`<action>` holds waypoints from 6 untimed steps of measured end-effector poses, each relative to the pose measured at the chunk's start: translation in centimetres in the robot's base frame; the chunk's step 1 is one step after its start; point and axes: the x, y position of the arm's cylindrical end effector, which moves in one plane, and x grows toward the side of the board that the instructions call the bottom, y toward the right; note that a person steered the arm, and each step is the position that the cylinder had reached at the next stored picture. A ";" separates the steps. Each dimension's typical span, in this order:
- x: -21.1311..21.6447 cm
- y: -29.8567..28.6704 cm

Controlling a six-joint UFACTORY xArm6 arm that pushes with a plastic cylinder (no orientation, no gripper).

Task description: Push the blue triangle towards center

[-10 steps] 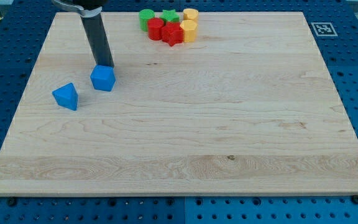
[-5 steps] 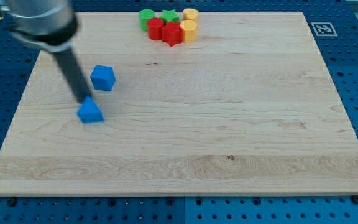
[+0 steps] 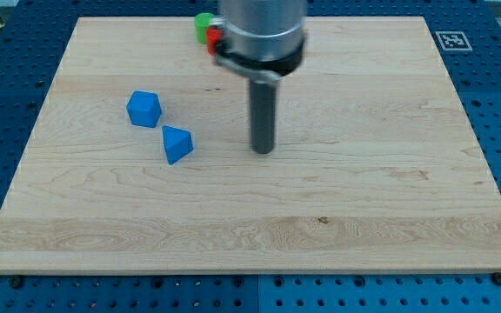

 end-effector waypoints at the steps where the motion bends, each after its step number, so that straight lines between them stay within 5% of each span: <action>1: 5.0 -4.8; 2: 8.3 -15.2; 3: 4.3 -19.6; 5: 0.4 6.2; 6: 2.6 7.9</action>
